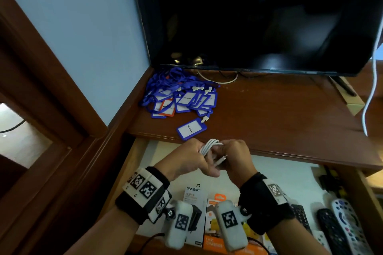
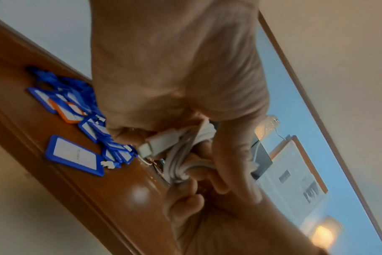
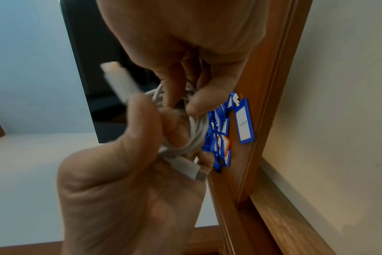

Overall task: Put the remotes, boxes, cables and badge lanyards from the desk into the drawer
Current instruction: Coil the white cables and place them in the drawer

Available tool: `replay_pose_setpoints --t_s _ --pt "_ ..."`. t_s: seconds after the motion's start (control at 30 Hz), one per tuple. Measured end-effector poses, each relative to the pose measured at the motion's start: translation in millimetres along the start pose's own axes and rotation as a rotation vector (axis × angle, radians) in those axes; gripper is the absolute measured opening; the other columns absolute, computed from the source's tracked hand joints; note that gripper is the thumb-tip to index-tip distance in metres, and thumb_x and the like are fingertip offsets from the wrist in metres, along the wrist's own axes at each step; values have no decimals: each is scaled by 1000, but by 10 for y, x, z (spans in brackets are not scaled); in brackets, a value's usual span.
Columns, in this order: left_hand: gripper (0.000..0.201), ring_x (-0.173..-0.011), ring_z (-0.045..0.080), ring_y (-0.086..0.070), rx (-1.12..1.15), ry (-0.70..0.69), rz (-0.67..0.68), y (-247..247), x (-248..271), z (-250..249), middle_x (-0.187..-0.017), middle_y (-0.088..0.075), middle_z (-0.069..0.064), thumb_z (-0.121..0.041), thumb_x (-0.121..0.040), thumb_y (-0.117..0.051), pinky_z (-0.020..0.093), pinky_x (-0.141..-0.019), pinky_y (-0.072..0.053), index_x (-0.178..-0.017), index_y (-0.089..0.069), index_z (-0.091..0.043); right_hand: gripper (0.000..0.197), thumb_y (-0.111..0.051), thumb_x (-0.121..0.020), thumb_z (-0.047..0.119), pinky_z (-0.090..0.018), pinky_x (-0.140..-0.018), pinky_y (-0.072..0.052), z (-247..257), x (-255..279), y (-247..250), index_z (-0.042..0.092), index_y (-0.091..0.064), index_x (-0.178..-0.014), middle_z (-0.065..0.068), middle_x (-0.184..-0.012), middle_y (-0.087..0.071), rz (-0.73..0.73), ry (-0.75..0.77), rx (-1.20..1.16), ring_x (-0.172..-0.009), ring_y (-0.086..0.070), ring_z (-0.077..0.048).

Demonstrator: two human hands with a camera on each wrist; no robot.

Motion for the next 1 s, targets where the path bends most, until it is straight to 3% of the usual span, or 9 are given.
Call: replay_pose_setpoints --t_s 0.1,0.23,0.33,0.47,0.53,0.63,0.73,0.87,1.0 --pt "11 -67 9 -54 288 -87 -42 50 -9 46 -67 -61 -3 -10 -68 -73 25 -67 -42 -66 -65 -17 13 -55 -84 -3 -24 -38 -37 38 -81 42 -11 -61 -76 -15 -53 -54 66 27 -65 -39 -46 -22" --pt "10 -62 8 -55 561 9 -334 101 -47 181 -65 -61 -1 -17 -83 -67 26 -63 -38 -75 -67 -11 11 -60 -87 0 -25 -37 -39 33 -169 93 -10 -59 -82 -16 -58 -50 134 33 -75 -39 -47 -23" --pt "4 -70 9 -57 442 80 -446 153 -68 305 -71 -67 -4 -19 -85 -68 27 -70 -42 -87 -71 -16 12 -58 -88 -2 -26 -38 -41 -53 -204 81 -10 -58 -79 -16 -60 -49 179 15 -34 -40 -49 -24" --pt "42 -82 14 -67 176 129 -660 284 -59 590 -88 -71 -2 -42 -57 -86 31 -76 -54 -93 -68 -29 15 -53 -91 -3 -30 -43 -45 -221 -271 16 -6 -58 -77 -16 -59 -50 240 -34 58 -45 -51 -26" --pt "42 -80 12 -69 34 163 -718 330 -30 695 -86 -72 -3 -40 -58 -87 32 -77 -57 -92 -66 -28 12 -54 -91 -3 -31 -45 -47 -297 -307 -62 -6 -59 -81 -19 -64 -52 263 -44 101 -47 -53 -26" --pt "36 -83 9 -68 -115 171 -679 399 -64 810 -95 -72 0 -28 -76 -79 28 -80 -55 -108 -66 -17 12 -54 -91 -4 -31 -46 -48 -373 -365 -237 -6 -58 -80 -22 -67 -54 276 -45 184 -47 -55 -24" --pt "11 -84 11 -67 -226 143 -540 510 -165 863 -97 -69 1 -22 -89 -66 30 -80 -55 -99 -62 -25 18 -54 -91 -5 -30 -46 -49 -400 -448 -428 -4 -57 -74 -21 -64 -56 282 -46 262 -47 -55 -24" --pt "25 -87 2 -65 -59 122 -345 744 -287 1038 -96 -66 -12 -15 -95 -55 11 -64 -48 -119 -60 -20 23 -53 -90 -7 -30 -46 -47 -376 -597 -593 -1 -59 -68 -19 -60 -56 270 -37 340 -48 -54 -25" --pt "18 -87 3 -61 -122 84 -236 1047 -360 1153 -95 -67 -8 -15 -93 -58 19 -77 -48 -102 -68 -26 19 -57 -89 -4 -31 -51 -49 -352 -758 -752 -3 -63 -71 -16 -63 -60 296 -49 369 -53 -57 -26"
Point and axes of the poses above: each hand's wrist, its own x-axis away from the middle knuckle, its own y-axis out of the back of the hand, z = x × y, the point moved 2 cm from there along -x, towards the middle knuckle
